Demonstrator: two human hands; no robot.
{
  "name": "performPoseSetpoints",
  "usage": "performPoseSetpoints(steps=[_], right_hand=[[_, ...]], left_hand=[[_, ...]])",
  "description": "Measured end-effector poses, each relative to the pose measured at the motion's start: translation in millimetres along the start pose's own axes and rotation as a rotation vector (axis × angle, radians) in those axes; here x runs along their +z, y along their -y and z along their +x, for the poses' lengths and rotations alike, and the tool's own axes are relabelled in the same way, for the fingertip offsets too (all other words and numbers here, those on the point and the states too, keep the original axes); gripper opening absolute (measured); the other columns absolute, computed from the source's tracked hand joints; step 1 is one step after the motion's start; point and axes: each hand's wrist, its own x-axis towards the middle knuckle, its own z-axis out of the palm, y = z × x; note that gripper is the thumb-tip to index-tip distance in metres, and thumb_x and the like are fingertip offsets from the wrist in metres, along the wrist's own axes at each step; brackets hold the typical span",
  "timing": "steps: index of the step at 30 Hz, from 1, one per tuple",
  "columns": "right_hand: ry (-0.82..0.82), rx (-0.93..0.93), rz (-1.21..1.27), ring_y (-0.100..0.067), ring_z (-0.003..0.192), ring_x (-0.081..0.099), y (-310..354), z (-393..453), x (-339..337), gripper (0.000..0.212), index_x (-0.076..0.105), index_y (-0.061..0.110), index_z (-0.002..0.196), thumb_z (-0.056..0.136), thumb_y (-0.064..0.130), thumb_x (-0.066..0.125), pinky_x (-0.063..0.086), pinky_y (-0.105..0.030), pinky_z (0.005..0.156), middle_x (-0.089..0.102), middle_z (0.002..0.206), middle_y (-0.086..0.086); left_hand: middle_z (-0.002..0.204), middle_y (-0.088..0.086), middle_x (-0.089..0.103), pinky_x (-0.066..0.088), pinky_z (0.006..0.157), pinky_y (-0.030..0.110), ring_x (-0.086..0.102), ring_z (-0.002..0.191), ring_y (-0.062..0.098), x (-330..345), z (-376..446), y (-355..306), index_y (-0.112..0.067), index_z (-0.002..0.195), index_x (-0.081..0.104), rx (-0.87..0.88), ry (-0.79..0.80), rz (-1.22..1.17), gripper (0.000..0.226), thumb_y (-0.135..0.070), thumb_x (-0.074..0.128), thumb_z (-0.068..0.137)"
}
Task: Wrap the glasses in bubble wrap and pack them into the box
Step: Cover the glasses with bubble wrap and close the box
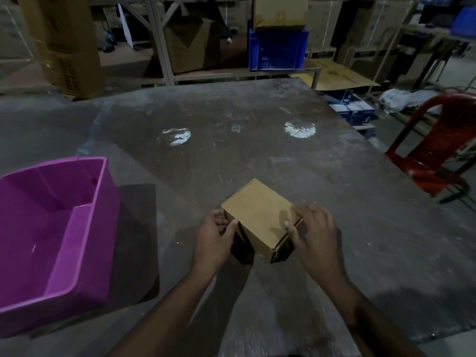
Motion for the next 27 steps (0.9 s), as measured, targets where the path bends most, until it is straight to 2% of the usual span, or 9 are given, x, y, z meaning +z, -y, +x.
performPoseSetpoints(steps=[3,7,9,12,16,18,20,24,27], right_hand=[[0.180,0.141,0.221,-0.023,0.130,0.052,-16,9,3,0.061,0.048,0.024,0.147,0.095,0.055,0.055,0.047,-0.041,0.105,0.051,0.145,-0.002],[0.284,0.134,0.200,-0.021,0.130,0.051,-13,-2,10,0.081,0.036,0.024,0.155,0.088,0.065,0.056,0.045,-0.037,0.106,0.050,0.147,0.000],[0.333,0.159,0.287,-0.018,0.129,0.051,-7,-9,15,0.090,0.029,0.030,0.157,0.083,0.068,0.063,0.051,-0.044,0.102,0.046,0.145,0.003],[0.367,0.175,0.404,-0.012,0.127,0.050,-2,-10,19,0.094,0.023,0.035,0.158,0.081,0.057,0.074,0.053,-0.041,0.102,0.038,0.144,0.008],[0.342,0.075,0.314,-0.008,0.119,0.050,-2,-6,18,0.086,0.025,0.032,0.158,0.087,0.045,0.073,0.054,-0.032,0.096,0.042,0.132,0.009],[0.348,0.025,0.230,-0.007,0.116,0.047,0,-1,13,0.082,0.029,0.028,0.157,0.089,0.046,0.071,0.049,-0.025,0.093,0.044,0.132,0.006],[0.358,-0.075,0.060,-0.011,0.119,0.043,1,6,6,0.078,0.032,0.027,0.155,0.089,0.053,0.066,0.046,-0.025,0.092,0.045,0.136,0.003],[0.364,-0.353,-0.099,-0.019,0.143,0.031,5,20,-6,0.072,0.044,0.020,0.150,0.089,0.052,0.066,0.038,-0.037,0.114,0.034,0.158,0.001],[0.426,-0.462,-0.054,-0.017,0.148,0.028,8,21,-5,0.061,0.045,0.022,0.151,0.095,0.038,0.065,0.027,-0.033,0.122,0.037,0.160,0.002]], left_hand=[[0.108,-0.004,0.066,0.061,0.083,0.047,0.068,0.096,0.013,10,-10,-1,-0.027,0.110,0.055,-0.067,0.045,-0.101,0.029,-0.041,0.072,0.091],[0.127,-0.014,0.059,0.051,0.101,0.040,0.058,0.118,0.010,12,-12,-9,-0.031,0.140,0.050,-0.031,0.104,-0.054,0.056,-0.054,0.066,0.091],[0.134,-0.013,0.056,0.048,0.104,0.037,0.054,0.124,0.010,9,-6,-15,-0.028,0.144,0.051,-0.008,0.076,-0.037,0.056,-0.050,0.064,0.094],[0.138,-0.009,0.058,0.045,0.102,0.029,0.053,0.128,0.008,5,-3,-16,-0.023,0.142,0.055,0.017,0.057,-0.020,0.053,-0.039,0.070,0.094],[0.132,-0.012,0.058,0.045,0.099,0.027,0.052,0.124,0.005,6,-14,-11,-0.020,0.144,0.053,0.052,0.023,0.010,0.056,-0.029,0.074,0.092],[0.138,-0.007,0.058,0.045,0.099,0.027,0.052,0.124,0.006,9,-17,-10,-0.018,0.145,0.052,0.068,-0.003,0.027,0.058,-0.028,0.074,0.092],[0.137,-0.007,0.058,0.045,0.098,0.026,0.050,0.121,0.004,10,-20,-12,-0.018,0.146,0.052,0.082,-0.017,0.047,0.057,-0.026,0.073,0.093],[0.142,-0.003,0.051,0.050,0.104,0.037,0.050,0.129,0.013,9,-20,-13,-0.019,0.134,0.062,0.309,-0.078,0.328,0.045,-0.030,0.073,0.092],[0.135,-0.002,0.058,0.049,0.103,0.034,0.053,0.123,0.014,5,-23,-6,-0.022,0.124,0.071,0.416,-0.033,0.465,0.044,-0.037,0.081,0.084]])
